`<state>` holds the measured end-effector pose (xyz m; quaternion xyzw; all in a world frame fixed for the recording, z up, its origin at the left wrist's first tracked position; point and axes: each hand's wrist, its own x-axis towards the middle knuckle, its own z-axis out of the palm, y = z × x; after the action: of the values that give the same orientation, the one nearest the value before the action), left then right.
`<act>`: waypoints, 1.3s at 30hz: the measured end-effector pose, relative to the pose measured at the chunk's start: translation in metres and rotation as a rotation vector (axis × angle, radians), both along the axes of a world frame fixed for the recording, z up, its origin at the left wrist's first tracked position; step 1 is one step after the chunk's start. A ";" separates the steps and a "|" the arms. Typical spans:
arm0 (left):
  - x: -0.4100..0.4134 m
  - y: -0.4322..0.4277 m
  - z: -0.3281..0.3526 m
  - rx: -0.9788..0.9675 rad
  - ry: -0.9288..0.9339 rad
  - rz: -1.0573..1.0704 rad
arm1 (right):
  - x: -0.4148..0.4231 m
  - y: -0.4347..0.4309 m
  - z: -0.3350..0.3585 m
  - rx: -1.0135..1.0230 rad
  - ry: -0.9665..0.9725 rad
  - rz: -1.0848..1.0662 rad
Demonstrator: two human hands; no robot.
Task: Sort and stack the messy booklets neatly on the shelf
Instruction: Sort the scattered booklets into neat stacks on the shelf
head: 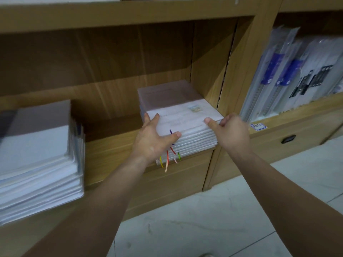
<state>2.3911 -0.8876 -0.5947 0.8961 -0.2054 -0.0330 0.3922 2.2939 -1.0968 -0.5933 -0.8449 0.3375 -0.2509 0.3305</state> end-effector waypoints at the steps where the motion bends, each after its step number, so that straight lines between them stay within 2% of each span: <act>1: -0.002 0.008 0.007 -0.006 0.028 -0.024 | -0.004 0.006 0.002 -0.008 0.010 -0.006; 3: -0.010 0.028 0.020 0.021 0.036 -0.056 | -0.013 0.024 0.009 -0.033 0.046 0.009; 7: -0.045 0.084 0.039 0.120 -0.077 -0.077 | -0.027 0.071 0.025 -0.106 0.197 0.164; 12: -0.079 0.172 0.062 0.184 -0.181 -0.070 | -0.027 0.148 0.050 -0.120 0.191 0.372; 17: -0.084 0.273 0.080 0.239 -0.220 0.046 | -0.007 0.224 0.063 -0.127 0.185 0.579; 23: -0.069 0.366 0.063 0.211 -0.156 0.327 | 0.027 0.291 0.051 -0.076 0.214 0.732; 29: -0.033 0.382 0.046 0.072 -0.029 0.397 | 0.062 0.323 0.032 0.028 0.111 0.765; 34: -0.007 0.371 0.033 0.011 0.004 0.281 | 0.092 0.336 0.018 0.058 0.057 0.822; 39: 0.015 0.367 0.018 -0.005 0.028 0.228 | 0.104 0.339 0.006 0.045 0.028 0.779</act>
<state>2.4061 -0.5207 -0.5768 0.9120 -0.0970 -0.0001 0.3986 2.3979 -0.7579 -0.5872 -0.9056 0.0015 -0.0876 0.4150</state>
